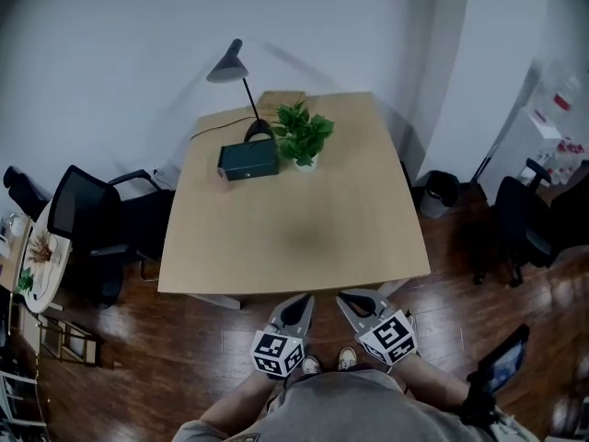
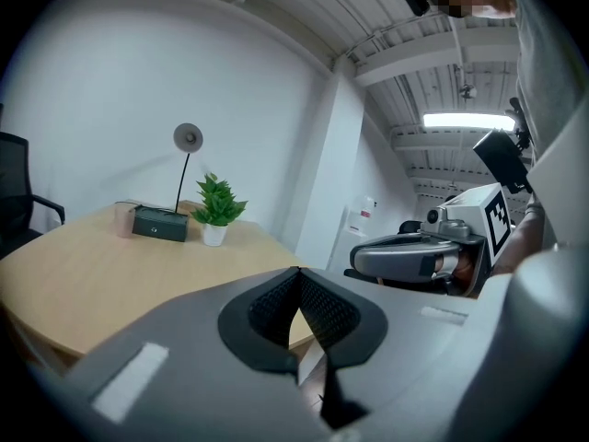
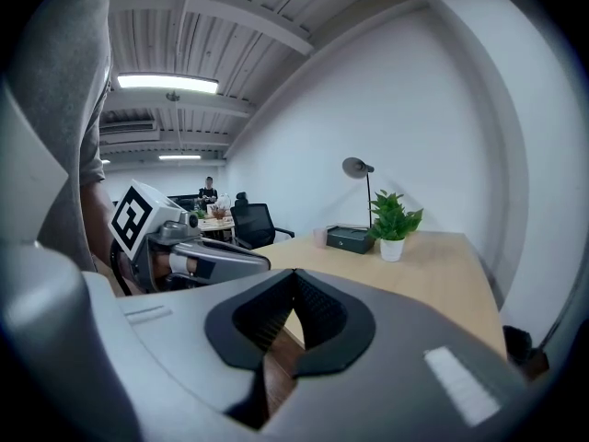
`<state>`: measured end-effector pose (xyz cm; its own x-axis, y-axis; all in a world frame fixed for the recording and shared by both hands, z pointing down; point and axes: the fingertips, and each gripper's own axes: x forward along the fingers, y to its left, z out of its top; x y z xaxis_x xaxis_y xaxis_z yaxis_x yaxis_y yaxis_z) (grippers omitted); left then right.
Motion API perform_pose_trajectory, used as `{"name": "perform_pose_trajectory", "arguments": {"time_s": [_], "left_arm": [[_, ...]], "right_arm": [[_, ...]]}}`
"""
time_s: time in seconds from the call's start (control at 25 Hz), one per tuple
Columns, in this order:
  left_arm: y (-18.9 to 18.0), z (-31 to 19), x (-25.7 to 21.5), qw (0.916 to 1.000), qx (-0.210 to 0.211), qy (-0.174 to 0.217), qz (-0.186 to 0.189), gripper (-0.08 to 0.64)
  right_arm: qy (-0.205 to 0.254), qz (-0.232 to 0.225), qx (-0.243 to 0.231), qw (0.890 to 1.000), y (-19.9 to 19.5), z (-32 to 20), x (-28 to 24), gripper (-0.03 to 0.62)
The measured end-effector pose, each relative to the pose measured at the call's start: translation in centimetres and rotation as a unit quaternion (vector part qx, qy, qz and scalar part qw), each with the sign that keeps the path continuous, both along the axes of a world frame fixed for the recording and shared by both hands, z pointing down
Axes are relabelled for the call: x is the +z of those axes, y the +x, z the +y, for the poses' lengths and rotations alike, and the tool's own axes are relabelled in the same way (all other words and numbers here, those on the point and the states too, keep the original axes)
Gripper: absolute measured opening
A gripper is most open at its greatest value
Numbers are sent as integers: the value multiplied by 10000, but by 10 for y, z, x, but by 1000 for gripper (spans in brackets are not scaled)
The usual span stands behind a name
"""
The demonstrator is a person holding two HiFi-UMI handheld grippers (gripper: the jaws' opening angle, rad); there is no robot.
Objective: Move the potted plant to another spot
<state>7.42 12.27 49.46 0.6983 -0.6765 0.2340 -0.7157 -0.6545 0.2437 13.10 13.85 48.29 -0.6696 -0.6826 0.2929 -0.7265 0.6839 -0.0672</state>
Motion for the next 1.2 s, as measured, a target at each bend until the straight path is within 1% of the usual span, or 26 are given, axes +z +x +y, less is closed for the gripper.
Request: {"name": "perform_pose_trajectory", "arguments": {"time_s": [0.16, 0.4, 0.68, 0.88, 1.2], "left_arm": [[4, 10, -6, 9998, 172, 89, 52, 3], [-10, 22, -6, 9997, 253, 17, 16, 3], [-12, 29, -5, 9992, 406, -55, -33, 3], [-10, 27, -5, 9988, 484, -53, -20, 3], [-8, 9, -3, 9990, 447, -4, 45, 3]], "right_arm": [[12, -62, 59, 10000, -3, 8, -5, 6], [-112, -67, -14, 9999, -19, 17, -2, 6], [-133, -60, -4, 9999, -28, 22, -3, 6], [-157, 10, -11, 9999, -29, 20, -1, 6], [-77, 46, 42, 10000, -22, 2, -1, 6]]}}
